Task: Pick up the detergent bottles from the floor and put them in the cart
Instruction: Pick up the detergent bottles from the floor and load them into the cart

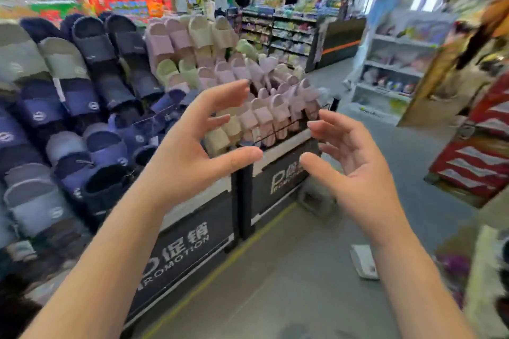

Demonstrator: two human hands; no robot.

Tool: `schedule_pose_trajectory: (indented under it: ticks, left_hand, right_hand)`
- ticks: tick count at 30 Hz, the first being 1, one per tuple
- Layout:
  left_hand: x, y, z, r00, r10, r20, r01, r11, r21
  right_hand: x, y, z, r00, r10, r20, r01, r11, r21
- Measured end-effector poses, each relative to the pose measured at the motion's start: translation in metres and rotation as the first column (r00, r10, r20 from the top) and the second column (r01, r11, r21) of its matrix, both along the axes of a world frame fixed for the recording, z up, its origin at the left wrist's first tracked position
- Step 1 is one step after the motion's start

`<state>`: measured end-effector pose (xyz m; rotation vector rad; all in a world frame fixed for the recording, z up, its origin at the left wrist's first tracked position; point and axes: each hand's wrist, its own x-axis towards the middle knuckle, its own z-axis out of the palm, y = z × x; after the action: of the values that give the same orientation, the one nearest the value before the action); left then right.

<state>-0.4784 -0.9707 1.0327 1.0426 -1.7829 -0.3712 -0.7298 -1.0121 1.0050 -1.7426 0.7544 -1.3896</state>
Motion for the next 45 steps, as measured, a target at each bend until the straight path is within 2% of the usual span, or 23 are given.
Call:
schedule_pose_trajectory:
  ticks: [8, 19, 27, 35, 45]
  left_hand:
    - [-0.108, -0.09, -0.023, 0.966, -0.248, -0.069, 0.253, 0.964, 0.079]
    - [-0.225, -0.238, -0.047, 0.823, -0.558, -0.108, 0.567, 0.819, 0.086]
    - [-0.261, -0.374, -0.052, 0.726, -0.674, -0.138, 0.687, 0.719, 0.106]
    - [-0.319, -0.476, -0.058, 0.624, -0.779, -0.064, 0.776, 0.608, 0.166]
    - [-0.415, -0.543, -0.083, 0.611, -0.771, -0.18, 0.79, 0.579, 0.203]
  right_hand:
    - [-0.1, -0.028, -0.015, 0.969, -0.248, -0.02, 0.248, 0.968, 0.036]
    - [-0.189, -0.088, -0.04, 0.835, -0.538, -0.111, 0.547, 0.835, 0.064]
    - [-0.216, -0.197, -0.034, 0.729, -0.673, -0.125, 0.684, 0.725, 0.084]
    - [-0.249, -0.263, -0.053, 0.647, -0.745, -0.16, 0.762, 0.631, 0.143]
    - [-0.339, -0.329, -0.076, 0.615, -0.782, -0.097, 0.782, 0.59, 0.2]
